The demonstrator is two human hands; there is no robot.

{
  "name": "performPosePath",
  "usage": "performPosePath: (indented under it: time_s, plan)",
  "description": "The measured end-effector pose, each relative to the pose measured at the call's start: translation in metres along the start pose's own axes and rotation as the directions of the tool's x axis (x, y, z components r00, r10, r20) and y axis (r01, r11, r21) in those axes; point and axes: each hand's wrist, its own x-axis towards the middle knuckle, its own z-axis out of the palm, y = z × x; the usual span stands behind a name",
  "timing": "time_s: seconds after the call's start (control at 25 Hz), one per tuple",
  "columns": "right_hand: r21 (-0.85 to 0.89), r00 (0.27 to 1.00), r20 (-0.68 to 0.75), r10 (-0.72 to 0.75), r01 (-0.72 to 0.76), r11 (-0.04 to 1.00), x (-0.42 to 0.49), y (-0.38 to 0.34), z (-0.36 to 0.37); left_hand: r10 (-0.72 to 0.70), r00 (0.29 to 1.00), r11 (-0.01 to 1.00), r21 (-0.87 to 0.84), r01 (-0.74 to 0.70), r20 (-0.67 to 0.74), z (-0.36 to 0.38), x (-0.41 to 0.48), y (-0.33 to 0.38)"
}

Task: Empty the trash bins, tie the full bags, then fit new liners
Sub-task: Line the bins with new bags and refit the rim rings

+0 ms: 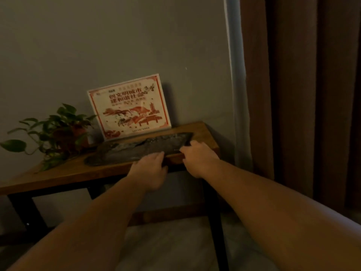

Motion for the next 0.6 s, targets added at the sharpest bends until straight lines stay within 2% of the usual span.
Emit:
performPosePath:
  time_s: [0.16,0.28,0.36,0.4,0.48,0.56,0.6]
  plan:
    - [0.133,0.985,-0.171,0.021,0.002,0.991,-0.014,0.013,-0.01,0.042,0.975,0.992,0.122,-0.016,-0.217,-0.011,-0.01,0.006]
    - [0.418,0.947,-0.304,0.1,0.038,0.908,-0.036,0.014,-0.031,0.049,0.944,0.995,0.097,-0.018,-0.326,-0.02,-0.032,0.006]
    - [0.476,0.931,-0.361,0.059,0.13,0.87,-0.059,0.008,-0.046,0.118,0.908,0.993,0.055,-0.104,-0.403,-0.017,-0.055,0.007]
    - [0.502,0.929,-0.368,0.029,0.172,0.847,-0.073,0.002,-0.054,0.143,0.894,0.987,-0.006,-0.161,-0.425,-0.017,-0.071,0.009]
    - [0.586,0.925,-0.38,0.004,0.238,0.775,-0.104,-0.009,-0.07,0.099,0.9,0.934,-0.273,-0.232,-0.425,-0.018,-0.108,0.014]
    - [0.711,0.883,-0.462,0.086,0.311,0.631,-0.142,-0.015,-0.088,-0.03,0.923,0.77,-0.598,-0.224,-0.383,-0.023,-0.153,0.019]
    - [0.788,0.843,-0.498,0.203,0.343,0.51,-0.163,-0.017,-0.094,-0.087,0.918,0.679,-0.697,-0.229,-0.387,-0.027,-0.177,0.02]
